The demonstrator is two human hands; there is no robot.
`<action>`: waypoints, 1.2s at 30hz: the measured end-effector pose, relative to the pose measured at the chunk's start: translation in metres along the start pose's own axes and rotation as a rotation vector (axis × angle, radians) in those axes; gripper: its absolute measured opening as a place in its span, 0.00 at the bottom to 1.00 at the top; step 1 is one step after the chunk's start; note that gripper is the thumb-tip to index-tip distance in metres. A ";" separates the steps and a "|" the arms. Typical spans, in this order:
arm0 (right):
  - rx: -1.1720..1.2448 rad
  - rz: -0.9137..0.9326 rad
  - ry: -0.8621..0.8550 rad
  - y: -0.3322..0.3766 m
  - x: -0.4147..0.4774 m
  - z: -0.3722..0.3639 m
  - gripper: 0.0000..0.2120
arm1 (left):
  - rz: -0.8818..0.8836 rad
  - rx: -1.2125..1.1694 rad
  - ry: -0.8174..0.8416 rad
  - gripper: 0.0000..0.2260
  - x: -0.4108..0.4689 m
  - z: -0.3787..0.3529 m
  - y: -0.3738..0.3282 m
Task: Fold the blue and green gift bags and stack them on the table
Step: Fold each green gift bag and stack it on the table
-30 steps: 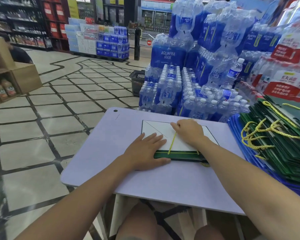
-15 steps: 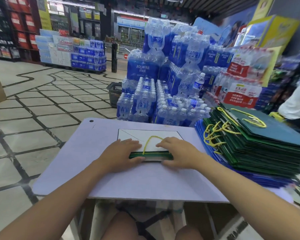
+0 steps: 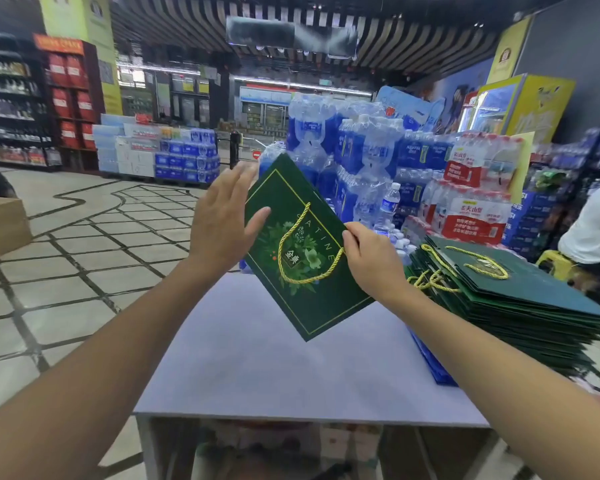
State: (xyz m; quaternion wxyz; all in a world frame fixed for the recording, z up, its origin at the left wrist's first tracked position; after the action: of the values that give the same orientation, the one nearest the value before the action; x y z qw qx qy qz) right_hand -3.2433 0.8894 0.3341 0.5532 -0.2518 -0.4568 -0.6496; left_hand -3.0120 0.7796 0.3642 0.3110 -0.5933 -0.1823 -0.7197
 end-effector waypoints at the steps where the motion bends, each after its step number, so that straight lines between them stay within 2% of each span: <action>1: 0.068 -0.102 0.016 -0.006 0.003 0.002 0.11 | -0.030 0.003 0.063 0.29 -0.003 -0.007 -0.007; 4: 0.148 -0.372 0.061 -0.029 -0.008 -0.002 0.12 | -0.126 -0.016 0.353 0.26 -0.044 -0.041 -0.027; 7: 0.182 -0.649 0.142 -0.067 -0.054 -0.022 0.13 | -0.129 -0.067 0.656 0.35 -0.112 -0.072 -0.041; 9: 0.192 -0.774 0.239 -0.091 -0.097 -0.039 0.14 | -0.133 -0.086 0.829 0.37 -0.161 -0.086 -0.051; 11: 0.114 -0.815 0.334 -0.107 -0.134 -0.048 0.12 | -0.135 -0.087 0.957 0.32 -0.204 -0.095 -0.059; 13: -0.047 -0.711 0.450 -0.108 -0.154 -0.048 0.14 | -0.103 -0.101 1.024 0.28 -0.230 -0.100 -0.064; 15: -0.261 -0.445 0.515 -0.098 -0.156 -0.044 0.25 | -0.076 -0.107 1.038 0.27 -0.239 -0.104 -0.064; 18: -0.212 -0.153 0.513 -0.059 -0.151 -0.045 0.31 | -0.084 -0.101 0.997 0.27 -0.231 -0.108 -0.062; 20: -0.205 -0.058 0.617 -0.043 -0.163 -0.057 0.33 | -0.071 -0.106 0.953 0.26 -0.222 -0.110 -0.061; 24: -0.293 -0.021 0.769 -0.043 -0.194 -0.075 0.38 | -0.028 -0.112 0.947 0.22 -0.208 -0.121 -0.057; 27: -0.329 -0.011 0.763 -0.047 -0.198 -0.078 0.43 | -0.035 -0.114 0.990 0.22 -0.203 -0.139 -0.057; 36: -0.346 -0.017 0.749 -0.049 -0.200 -0.079 0.37 | -0.055 -0.068 1.108 0.22 -0.214 -0.187 -0.054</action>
State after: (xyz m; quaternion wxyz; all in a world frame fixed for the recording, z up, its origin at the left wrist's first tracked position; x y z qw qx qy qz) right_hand -3.2237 0.9166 0.1164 0.6253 -0.0833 -0.1099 -0.7681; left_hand -3.1645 0.7507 0.1199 0.3222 -0.1306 0.0166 -0.9375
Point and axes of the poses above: each hand's wrist, its own x-axis towards the middle knuckle, its own z-axis out of the back of the hand, y = z × x, the point moved 8 cm from there along x, towards the middle knuckle, and after that the axes turned 15 degrees about -y, right-handed, at the moved point
